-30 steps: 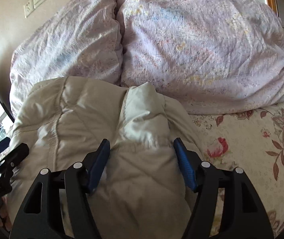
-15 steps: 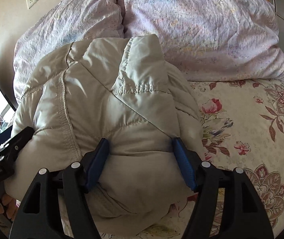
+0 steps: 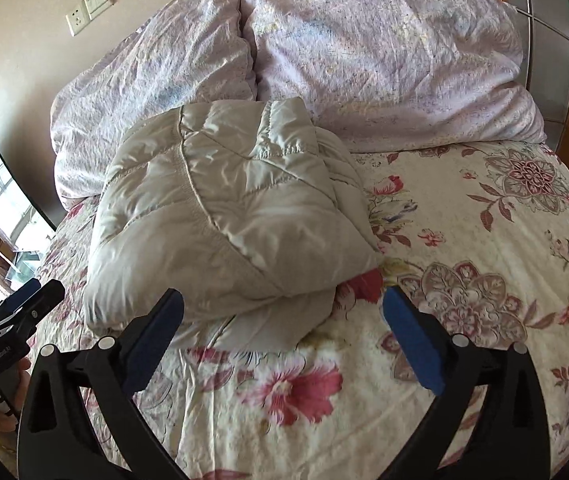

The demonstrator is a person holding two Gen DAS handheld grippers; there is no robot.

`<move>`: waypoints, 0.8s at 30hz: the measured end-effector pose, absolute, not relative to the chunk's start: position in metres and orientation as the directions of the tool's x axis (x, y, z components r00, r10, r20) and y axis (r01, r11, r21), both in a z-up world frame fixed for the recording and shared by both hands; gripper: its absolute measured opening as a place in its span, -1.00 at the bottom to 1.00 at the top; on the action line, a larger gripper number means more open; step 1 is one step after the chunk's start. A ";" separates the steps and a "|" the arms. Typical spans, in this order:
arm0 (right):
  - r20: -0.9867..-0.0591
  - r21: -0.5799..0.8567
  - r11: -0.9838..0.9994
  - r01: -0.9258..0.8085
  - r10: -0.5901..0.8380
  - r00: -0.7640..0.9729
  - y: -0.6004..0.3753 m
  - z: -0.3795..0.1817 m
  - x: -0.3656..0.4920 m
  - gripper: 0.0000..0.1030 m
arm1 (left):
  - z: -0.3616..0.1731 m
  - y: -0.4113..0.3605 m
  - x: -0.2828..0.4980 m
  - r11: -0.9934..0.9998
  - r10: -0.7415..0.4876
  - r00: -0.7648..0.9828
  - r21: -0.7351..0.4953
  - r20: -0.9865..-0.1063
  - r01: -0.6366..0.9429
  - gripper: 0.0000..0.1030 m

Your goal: Fold large clothes

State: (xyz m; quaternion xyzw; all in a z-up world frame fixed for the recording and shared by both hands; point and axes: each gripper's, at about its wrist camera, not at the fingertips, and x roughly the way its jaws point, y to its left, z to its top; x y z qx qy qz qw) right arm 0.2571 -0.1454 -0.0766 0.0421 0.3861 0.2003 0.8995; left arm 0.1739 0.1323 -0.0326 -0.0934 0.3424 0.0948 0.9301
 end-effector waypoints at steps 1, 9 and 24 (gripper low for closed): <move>-0.682 0.231 0.915 -0.331 0.395 0.615 -0.146 -0.076 0.250 0.97 | -0.033 0.131 0.167 0.963 0.108 0.742 -0.114 -0.662 -0.243 0.96; -0.686 0.241 0.910 -0.338 0.406 0.603 -0.161 -0.065 0.202 0.97 | -0.027 0.110 0.119 0.973 0.116 0.742 -0.074 -0.660 -0.218 0.96; -0.698 0.265 0.907 -0.326 0.414 0.585 -0.178 -0.055 0.156 0.97 | -0.019 0.088 0.092 0.976 0.025 0.701 -0.134 -0.713 -0.171 0.96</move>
